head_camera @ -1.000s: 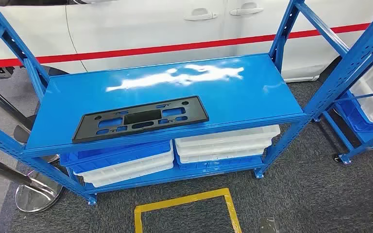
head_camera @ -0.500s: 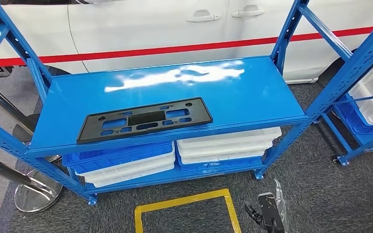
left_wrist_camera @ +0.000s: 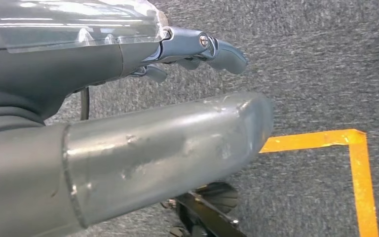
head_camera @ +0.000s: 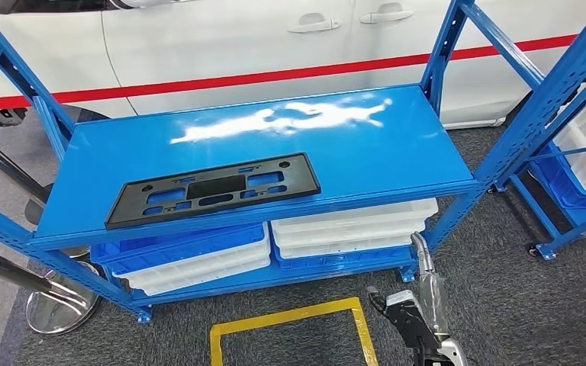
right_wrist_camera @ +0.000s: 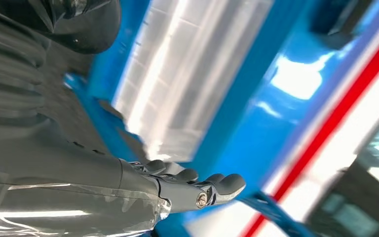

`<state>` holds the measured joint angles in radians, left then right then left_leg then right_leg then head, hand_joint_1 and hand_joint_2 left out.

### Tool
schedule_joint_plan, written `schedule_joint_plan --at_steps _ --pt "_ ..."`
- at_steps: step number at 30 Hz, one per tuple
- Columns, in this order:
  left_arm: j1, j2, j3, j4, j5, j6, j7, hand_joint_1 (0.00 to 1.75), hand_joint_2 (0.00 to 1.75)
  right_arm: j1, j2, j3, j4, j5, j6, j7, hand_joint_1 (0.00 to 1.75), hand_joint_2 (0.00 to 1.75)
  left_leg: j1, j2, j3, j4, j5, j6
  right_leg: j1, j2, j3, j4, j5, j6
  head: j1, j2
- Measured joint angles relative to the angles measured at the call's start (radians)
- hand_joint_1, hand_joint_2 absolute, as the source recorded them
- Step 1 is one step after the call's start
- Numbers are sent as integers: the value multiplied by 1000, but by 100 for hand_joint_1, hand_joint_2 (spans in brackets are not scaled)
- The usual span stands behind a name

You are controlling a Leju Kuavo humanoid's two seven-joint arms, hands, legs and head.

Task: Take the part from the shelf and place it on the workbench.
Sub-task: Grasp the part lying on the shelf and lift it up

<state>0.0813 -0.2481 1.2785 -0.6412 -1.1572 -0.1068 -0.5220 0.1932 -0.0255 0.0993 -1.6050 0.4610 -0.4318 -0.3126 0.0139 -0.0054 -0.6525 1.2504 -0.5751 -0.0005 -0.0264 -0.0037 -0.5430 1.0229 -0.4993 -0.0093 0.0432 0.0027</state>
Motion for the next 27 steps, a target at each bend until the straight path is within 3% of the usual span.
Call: schedule_joint_plan --at_steps 2,4,8,10,12,13,14,15,16,18,19,21,23,25,27 --pt "6 7 21 -20 -28 -23 -14 0 0 -6 -17 30 -29 43 -17 6 0 175 -2 0 67 -143 68 7 2 1 5 0 -4 5 0 0" --pt "9 20 41 -36 -55 -46 -27 0 0 -15 -37 59 -53 89 -35 14 0 175 -6 -1 103 -225 90 14 4 2 4 0 -5 16 0 0" --pt "24 62 80 -54 -105 -89 -51 0 0 -37 -82 109 -88 179 -71 31 0 175 -7 -1 107 -244 95 36 4 3 0 7 -13 38 0 0" --pt "28 92 99 -58 -132 -111 -63 0 0 -52 -108 132 -98 222 -89 39 0 175 -5 0 109 -251 101 49 3 3 -37 88 -63 44 0 0" --pt "32 124 117 -60 -158 -132 -73 0 0 -68 -132 155 -101 261 -106 48 0 175 -9 1 108 -251 100 55 4 4 -104 222 -123 45 0 0" --pt "36 142 126 -60 -171 -142 -78 0 0 -76 -144 169 -100 281 -113 52 0 175 -12 0 108 -251 100 56 5 3 -129 269 -133 45 0 0" --pt "40 158 132 -60 -183 -153 -82 0 0 -86 -154 184 -100 300 -121 55 0 175 -16 0 109 -250 99 57 5 3 -135 276 -121 43 0 0" --pt "44 173 137 -60 -196 -164 -86 0 0 -99 -164 200 -100 319 -128 58 0 175 -19 -1 111 -250 98 58 7 3 -122 245 -91 38 0 0" --pt "48 187 140 -60 -209 -177 -90 0 0 -114 -173 217 -100 338 -136 61 0 175 -22 -2 113 -249 97 58 10 3 -92 180 -50 30 1 0" --pt "57 208 141 -61 -232 -202 -96 0 0 -147 -190 252 -100 374 -150 67 0 175 -26 -3 115 -247 94 55 18 2 -32 51 1 12 1 0" --pt "62 219 142 -62 -244 -216 -98 0 0 -163 -198 270 -100 392 -158 70 0 175 -26 -2 114 -246 93 51 22 1 -17 15 10 5 1 0" --pt "73 242 142 -64 -267 -245 -104 0 0 -193 -213 304 -99 429 -172 73 0 175 -25 -2 111 -246 93 41 27 0 -15 -1 12 0 1 0" --pt "83 266 142 -66 -289 -272 -110 0 0 -222 -226 336 -98 463 -186 77 0 175 -22 -1 108 -237 83 30 22 -2 -11 -13 20 -7 1 0" --pt "92 292 142 -69 -311 -299 -115 0 0 -253 -237 371 -97 498 -200 84 0 175 -18 -1 78 -169 39 17 15 -5 -6 -24 26 -13 0 0" --pt "103 317 142 -71 -336 -329 -119 0 0 -283 -250 411 -91 535 -214 89 0 175 -10 -1 18 -40 -22 4 14 -7 -7 -24 26 -14 0 0"
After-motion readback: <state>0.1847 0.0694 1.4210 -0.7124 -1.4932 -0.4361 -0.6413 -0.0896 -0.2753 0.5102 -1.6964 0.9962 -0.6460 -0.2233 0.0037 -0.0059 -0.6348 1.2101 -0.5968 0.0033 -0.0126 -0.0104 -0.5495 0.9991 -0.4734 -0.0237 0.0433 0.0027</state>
